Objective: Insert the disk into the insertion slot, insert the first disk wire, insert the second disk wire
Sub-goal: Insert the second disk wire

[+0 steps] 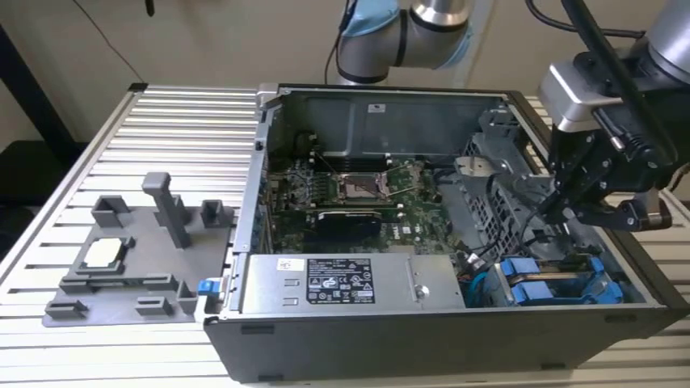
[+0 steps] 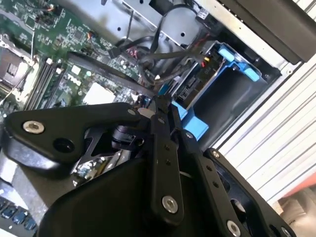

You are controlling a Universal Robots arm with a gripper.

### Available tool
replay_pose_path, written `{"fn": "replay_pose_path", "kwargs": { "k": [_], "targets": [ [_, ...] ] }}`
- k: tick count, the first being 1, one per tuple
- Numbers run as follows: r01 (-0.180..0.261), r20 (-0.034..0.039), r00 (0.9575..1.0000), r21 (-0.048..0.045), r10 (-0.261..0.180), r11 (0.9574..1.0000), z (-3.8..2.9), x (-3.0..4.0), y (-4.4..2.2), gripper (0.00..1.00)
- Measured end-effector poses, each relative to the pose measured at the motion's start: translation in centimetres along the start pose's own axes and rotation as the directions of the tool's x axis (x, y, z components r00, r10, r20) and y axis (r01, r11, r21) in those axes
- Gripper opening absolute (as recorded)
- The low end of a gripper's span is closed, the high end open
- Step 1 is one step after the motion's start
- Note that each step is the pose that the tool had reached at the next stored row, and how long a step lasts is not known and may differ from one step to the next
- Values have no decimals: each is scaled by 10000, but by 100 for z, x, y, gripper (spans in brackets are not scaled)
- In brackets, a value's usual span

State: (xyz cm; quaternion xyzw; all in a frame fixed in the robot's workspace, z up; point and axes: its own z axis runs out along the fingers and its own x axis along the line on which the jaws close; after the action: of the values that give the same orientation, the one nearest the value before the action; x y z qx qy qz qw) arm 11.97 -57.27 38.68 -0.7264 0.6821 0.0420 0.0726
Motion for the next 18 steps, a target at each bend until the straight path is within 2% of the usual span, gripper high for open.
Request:
{"fn": "replay_pose_path", "kwargs": {
  "k": [4,7,10,18],
  "targets": [
    [-70,23,10000,-427,71,9991,3,7,-99,16],
    [-110,36,9999,-673,113,9977,6,13,-172,16],
    [-124,39,9999,-754,127,9971,8,34,-215,16],
    [-133,43,9999,-810,136,9966,16,140,-250,16]
  ]
}}
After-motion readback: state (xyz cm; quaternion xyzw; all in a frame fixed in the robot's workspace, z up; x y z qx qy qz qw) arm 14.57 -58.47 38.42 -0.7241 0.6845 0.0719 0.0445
